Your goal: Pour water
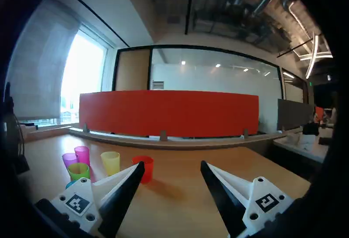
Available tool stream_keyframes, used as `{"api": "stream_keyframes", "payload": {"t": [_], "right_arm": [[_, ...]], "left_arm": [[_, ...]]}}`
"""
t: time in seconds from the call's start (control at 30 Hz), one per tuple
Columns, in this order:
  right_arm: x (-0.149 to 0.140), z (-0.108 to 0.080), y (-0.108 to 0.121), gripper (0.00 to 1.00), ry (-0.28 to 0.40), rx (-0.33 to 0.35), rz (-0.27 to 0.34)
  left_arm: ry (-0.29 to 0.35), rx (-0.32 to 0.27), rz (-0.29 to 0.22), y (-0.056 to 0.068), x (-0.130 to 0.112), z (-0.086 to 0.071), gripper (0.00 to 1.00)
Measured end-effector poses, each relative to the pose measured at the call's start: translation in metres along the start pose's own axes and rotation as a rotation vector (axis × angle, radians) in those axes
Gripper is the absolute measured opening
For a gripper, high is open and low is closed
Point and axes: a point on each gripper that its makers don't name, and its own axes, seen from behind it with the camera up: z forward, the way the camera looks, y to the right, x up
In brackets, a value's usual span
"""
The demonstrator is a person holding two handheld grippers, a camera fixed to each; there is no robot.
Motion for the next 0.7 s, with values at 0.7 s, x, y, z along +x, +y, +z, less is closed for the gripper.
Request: {"api": "stream_keyframes", "payload": {"t": [0.7], "right_arm": [[-0.007, -0.011, -0.036, 1.00, -0.107, 0.208, -0.099]], "left_arm": [[-0.114, -0.272, 0.104, 0.062, 0.005, -0.004, 0.94]]}}
